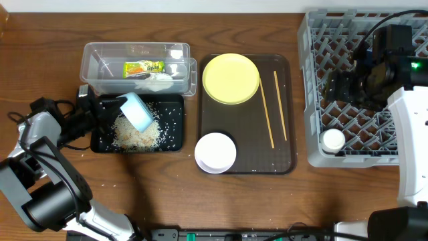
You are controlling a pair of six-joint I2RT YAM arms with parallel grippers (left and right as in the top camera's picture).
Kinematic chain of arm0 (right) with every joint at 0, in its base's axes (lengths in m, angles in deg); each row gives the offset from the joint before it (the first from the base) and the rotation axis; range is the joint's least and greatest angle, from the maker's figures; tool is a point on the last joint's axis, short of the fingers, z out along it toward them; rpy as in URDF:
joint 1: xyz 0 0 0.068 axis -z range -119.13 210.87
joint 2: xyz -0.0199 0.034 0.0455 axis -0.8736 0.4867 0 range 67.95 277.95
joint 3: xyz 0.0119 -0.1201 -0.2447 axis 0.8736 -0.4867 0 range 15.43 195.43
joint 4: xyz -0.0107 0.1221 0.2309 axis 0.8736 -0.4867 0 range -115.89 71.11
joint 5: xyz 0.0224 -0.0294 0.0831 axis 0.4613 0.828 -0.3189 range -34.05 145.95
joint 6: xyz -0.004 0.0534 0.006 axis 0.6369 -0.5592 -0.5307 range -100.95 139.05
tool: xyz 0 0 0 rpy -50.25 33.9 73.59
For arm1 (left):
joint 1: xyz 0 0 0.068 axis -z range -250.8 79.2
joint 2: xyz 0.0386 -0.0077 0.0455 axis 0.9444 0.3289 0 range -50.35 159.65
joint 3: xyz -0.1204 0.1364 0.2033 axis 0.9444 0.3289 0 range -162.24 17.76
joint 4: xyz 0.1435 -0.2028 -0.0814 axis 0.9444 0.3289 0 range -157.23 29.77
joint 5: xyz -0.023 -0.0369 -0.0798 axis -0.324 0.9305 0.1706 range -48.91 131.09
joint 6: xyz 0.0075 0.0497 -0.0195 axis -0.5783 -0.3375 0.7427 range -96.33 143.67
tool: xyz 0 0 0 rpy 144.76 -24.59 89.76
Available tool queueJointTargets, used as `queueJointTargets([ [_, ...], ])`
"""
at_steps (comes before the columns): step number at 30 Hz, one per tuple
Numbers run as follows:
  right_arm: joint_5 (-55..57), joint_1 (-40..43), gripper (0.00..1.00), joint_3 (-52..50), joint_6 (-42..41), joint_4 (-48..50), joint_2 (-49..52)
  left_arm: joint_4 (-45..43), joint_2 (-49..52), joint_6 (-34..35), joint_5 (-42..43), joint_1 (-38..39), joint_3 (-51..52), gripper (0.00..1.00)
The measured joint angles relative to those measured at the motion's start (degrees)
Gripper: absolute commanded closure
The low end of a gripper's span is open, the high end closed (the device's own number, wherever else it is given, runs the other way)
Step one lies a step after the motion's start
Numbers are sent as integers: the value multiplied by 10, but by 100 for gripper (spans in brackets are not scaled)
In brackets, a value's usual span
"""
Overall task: Sort waste into correct bins and load items into the dishwasher rack
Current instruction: 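Tip light-blue bowl with left gripper to pour rice onto black tray, then carry empty blue bowl with left gripper back to brown tray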
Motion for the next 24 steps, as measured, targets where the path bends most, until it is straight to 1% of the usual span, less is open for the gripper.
queueJointTargets([
  [8,0,0,13,0,0,2,0,0,-3,15,0,2,0,94],
  [11,0,0,13,0,0,4,0,0,-21,11,-4,19,0,94],
  [13,0,0,13,0,0,5,0,-1,-54,8,-21,46,0,94],
  [16,0,0,13,0,0,7,0,-16,-127,9,-74,114,-9,94],
  [19,0,0,13,0,0,8,0,-71,-196,21,-143,198,-23,94],
  [22,0,0,13,0,0,8,0,-117,-252,29,-249,308,-31,94],
  [24,0,0,13,0,0,8,0,-139,-271,33,-336,387,-32,94],
])
